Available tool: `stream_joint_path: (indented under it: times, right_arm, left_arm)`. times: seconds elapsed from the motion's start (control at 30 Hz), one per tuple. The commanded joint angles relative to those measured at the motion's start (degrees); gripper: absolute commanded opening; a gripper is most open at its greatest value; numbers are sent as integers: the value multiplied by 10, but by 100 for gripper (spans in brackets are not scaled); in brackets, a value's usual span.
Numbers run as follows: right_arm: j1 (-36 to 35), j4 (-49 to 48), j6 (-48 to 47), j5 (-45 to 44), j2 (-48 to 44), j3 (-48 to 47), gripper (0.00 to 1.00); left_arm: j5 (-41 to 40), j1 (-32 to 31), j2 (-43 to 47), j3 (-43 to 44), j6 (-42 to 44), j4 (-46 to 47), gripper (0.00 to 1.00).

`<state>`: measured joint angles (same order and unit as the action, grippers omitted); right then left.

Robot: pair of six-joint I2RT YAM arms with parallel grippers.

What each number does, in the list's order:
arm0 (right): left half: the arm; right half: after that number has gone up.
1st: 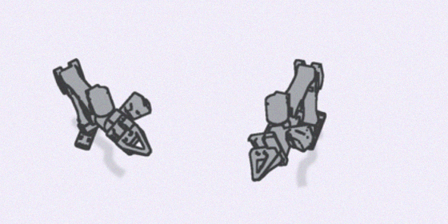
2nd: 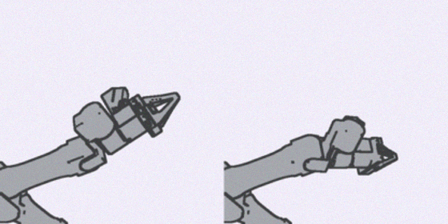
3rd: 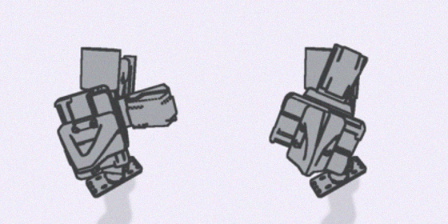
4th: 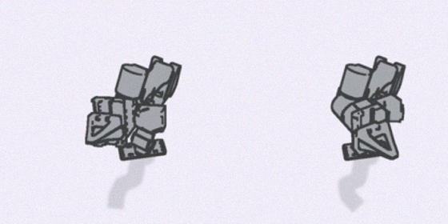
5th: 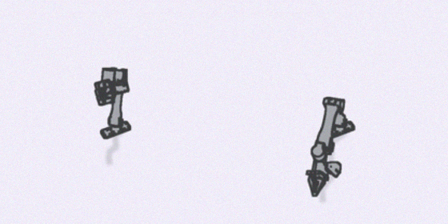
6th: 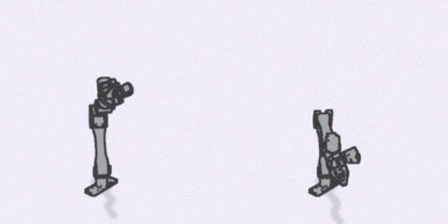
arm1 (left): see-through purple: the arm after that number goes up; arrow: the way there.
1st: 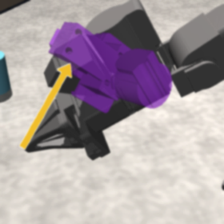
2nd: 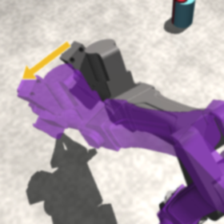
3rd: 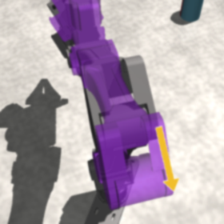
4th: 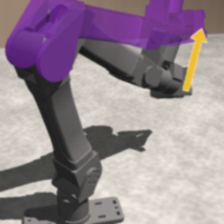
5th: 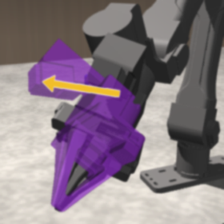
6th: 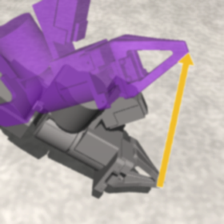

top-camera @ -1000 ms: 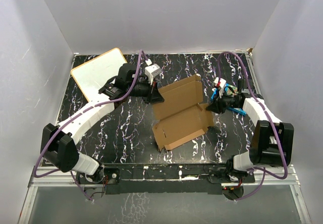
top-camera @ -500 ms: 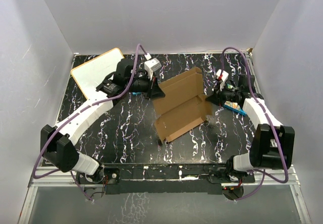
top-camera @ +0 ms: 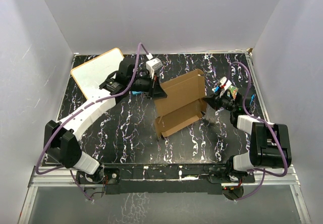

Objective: Fold the paper box

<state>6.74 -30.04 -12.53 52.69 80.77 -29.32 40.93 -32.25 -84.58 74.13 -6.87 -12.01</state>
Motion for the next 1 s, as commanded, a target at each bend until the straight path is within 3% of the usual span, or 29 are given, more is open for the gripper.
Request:
stream_joint_path:
  times: [0.0, 0.23, 0.67, 0.97]
  right_arm:
    - [-3, -176, 22, 22, -6, 24, 8]
    - [-3, -135, -2, 51, -22, 36, 8]
    - [0, 138, -159, 99, -57, -11, 8]
    - [0, 244, -201, 125, -74, -29, 9]
  left_arm:
    - [38, -1, 0, -5, -14, 15, 0]
    - [6, -1, 7, -24, 3, -13, 0]
    - [-43, -1, 30, -42, 2, -19, 0]
    - [-55, -1, 39, -55, -7, -8, 0]
